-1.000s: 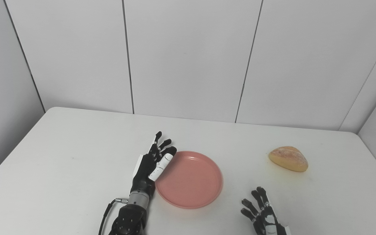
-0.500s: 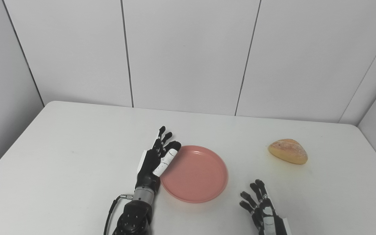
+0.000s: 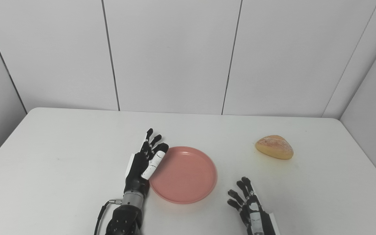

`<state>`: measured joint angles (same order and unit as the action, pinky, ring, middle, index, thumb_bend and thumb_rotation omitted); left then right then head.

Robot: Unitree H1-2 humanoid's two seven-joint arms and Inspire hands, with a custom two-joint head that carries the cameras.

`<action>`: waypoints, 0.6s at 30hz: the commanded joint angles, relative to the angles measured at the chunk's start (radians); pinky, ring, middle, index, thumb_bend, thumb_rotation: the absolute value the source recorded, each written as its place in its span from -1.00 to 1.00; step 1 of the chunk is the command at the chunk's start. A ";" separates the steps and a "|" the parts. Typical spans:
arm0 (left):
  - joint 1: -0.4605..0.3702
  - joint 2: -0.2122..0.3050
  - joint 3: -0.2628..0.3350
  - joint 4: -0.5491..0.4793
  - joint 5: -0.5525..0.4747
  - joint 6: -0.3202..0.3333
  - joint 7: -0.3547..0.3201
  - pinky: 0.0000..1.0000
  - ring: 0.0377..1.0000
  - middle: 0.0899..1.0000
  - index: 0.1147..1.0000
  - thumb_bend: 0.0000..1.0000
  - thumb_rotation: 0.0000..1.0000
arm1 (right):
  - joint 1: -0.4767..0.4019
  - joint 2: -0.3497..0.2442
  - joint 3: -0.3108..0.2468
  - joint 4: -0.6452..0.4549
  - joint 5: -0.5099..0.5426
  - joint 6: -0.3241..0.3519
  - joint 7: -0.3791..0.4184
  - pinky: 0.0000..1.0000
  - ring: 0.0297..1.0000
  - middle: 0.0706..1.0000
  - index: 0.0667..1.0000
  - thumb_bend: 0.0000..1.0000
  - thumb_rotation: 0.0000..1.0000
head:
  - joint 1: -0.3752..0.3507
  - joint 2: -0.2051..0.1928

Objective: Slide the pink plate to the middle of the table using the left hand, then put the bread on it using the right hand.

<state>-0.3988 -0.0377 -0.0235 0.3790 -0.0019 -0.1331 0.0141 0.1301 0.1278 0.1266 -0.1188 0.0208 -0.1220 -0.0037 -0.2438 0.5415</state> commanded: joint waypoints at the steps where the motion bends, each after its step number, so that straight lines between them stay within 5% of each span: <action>1: 0.032 0.012 0.004 0.036 -0.013 -0.013 -0.019 0.88 0.72 0.83 1.00 0.72 0.40 | 0.000 0.013 0.015 0.008 -0.006 0.014 0.005 0.67 0.70 0.88 0.90 0.70 1.00 | -0.002 0.000; 18: 0.010 0.063 0.026 0.059 -0.039 -0.006 -0.058 0.88 0.77 0.86 1.00 0.59 0.43 | -0.029 0.058 0.049 0.063 -0.057 0.002 -0.030 0.68 0.71 0.90 0.90 0.70 1.00 | -0.148 -0.009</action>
<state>-0.4177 0.0096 -0.0052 0.4055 -0.0238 -0.1332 -0.0249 0.1063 0.1620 0.1575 -0.0807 -0.0278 -0.1227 -0.0380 -0.3927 0.5323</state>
